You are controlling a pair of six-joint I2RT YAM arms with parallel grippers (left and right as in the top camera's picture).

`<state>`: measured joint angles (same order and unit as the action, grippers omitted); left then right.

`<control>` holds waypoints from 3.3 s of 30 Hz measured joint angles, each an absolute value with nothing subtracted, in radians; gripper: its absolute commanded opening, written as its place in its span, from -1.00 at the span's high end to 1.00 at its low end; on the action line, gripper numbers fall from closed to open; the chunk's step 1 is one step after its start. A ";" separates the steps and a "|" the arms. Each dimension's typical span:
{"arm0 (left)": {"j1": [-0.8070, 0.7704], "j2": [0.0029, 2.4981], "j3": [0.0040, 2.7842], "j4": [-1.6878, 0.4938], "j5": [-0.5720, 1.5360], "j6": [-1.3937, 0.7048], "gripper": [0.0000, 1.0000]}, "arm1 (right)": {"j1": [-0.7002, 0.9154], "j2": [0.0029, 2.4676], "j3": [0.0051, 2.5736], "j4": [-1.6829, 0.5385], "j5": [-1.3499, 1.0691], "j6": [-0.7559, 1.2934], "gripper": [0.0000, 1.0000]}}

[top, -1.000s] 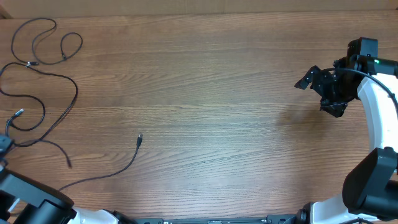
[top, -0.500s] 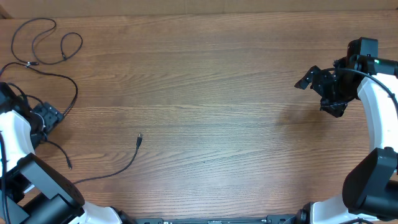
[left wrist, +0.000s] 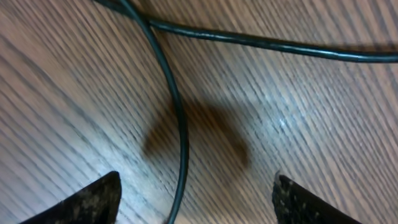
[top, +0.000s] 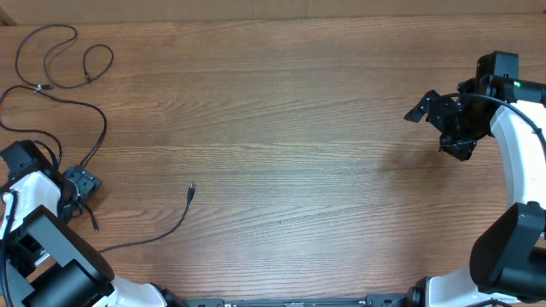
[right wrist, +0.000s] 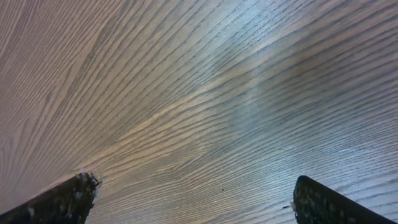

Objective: Untangle cables

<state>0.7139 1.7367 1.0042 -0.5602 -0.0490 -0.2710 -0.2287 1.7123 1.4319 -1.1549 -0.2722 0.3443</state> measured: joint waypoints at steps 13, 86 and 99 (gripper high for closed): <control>0.714 1.723 0.901 -0.487 -0.053 -0.385 0.92 | -0.228 1.712 1.432 -1.155 -0.272 0.344 -1.00; -0.149 1.042 1.241 -1.081 0.156 -0.303 -0.99 | -0.229 1.355 1.432 -1.329 -0.579 0.152 -1.00; -0.149 1.045 1.240 -1.114 0.254 -0.242 -0.99 | -0.229 0.516 1.366 -1.388 -0.273 0.203 -1.00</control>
<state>-0.1493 1.0451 1.2396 -1.1141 0.2539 -0.2420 -0.2295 0.5159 1.3663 -1.3880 -0.2729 0.2028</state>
